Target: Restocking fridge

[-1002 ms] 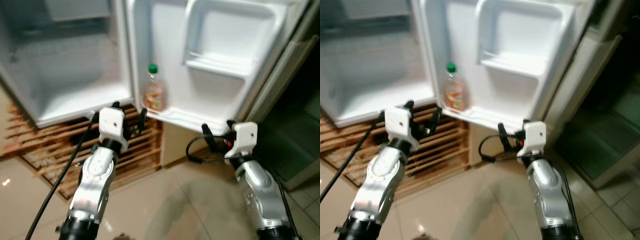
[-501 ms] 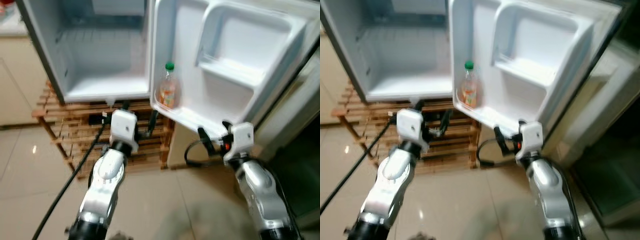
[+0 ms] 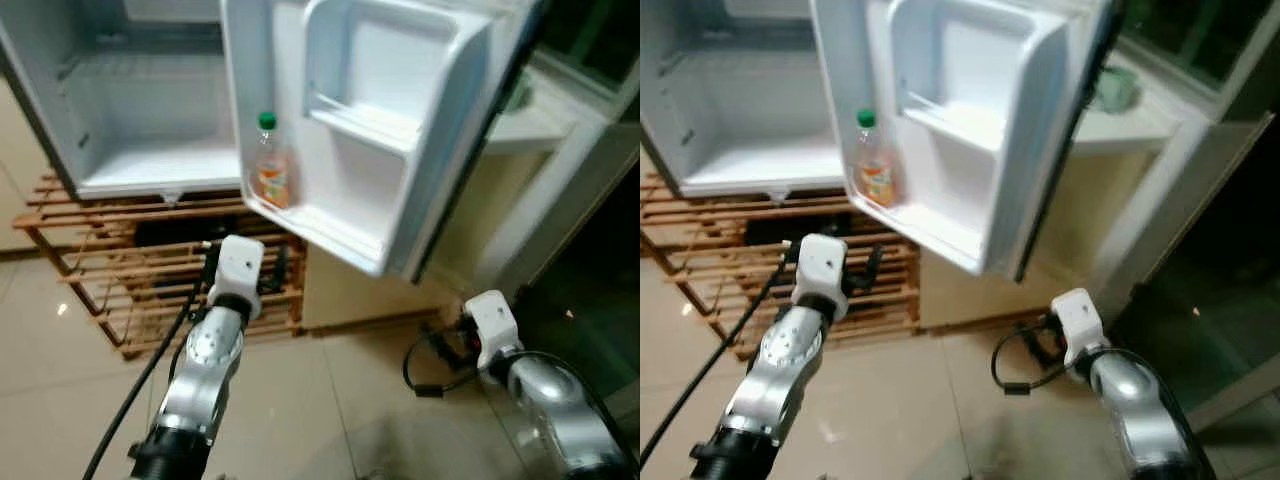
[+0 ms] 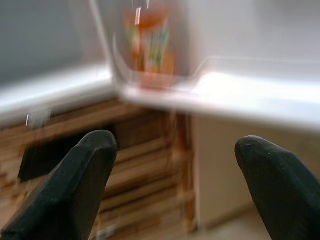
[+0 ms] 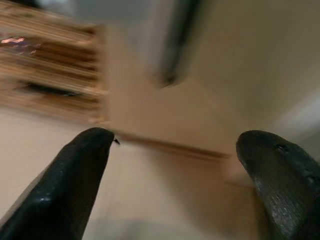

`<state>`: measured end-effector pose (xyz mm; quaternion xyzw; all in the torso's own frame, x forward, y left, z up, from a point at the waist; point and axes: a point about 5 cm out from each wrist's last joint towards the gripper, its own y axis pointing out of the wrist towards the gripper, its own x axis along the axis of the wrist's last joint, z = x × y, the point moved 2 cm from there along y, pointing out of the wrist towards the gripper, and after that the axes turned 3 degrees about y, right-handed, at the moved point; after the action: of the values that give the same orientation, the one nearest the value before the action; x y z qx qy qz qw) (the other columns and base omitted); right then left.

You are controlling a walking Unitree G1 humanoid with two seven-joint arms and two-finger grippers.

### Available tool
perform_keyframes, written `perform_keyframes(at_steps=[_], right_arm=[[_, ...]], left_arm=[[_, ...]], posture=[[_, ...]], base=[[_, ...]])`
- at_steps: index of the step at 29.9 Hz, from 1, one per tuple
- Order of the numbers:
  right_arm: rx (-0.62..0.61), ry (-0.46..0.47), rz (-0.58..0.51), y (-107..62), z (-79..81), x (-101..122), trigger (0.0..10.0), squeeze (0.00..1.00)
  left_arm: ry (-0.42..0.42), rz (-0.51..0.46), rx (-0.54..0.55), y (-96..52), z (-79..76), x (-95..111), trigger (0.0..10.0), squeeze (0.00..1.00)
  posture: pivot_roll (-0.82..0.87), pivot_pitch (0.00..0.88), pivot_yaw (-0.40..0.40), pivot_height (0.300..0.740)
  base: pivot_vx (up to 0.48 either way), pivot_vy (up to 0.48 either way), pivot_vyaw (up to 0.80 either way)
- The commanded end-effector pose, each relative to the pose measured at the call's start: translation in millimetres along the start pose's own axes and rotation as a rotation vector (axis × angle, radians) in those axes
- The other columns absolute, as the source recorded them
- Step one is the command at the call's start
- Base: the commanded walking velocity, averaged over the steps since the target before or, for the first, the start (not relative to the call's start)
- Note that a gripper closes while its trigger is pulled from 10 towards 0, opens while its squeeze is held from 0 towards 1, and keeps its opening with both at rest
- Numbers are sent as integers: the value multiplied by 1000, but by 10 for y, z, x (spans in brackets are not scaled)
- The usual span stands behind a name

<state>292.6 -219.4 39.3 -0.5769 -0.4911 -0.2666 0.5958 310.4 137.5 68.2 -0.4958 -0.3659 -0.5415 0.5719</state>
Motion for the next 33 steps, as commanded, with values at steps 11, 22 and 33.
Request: perform_keyframes(at_steps=[11,22,33], right_arm=[[-402,-70,-192,516,-398,1118,10000,0],[-151,162,-337,713,30,1605,10000,0],[845,250,-422,-240,1162,1535,10000,0]], left_arm=[[-260,461,-153,-107,-253,-691,10000,0],[-68,494,-262,-73,-302,-788,10000,0],[134,570,-483,-334,-453,-1140,10000,0]], posture=[[-10,0,-54,740],[-50,0,-25,740],[-98,0,-22,740]], base=[[0,0,0],[0,0,0],[0,0,0]])
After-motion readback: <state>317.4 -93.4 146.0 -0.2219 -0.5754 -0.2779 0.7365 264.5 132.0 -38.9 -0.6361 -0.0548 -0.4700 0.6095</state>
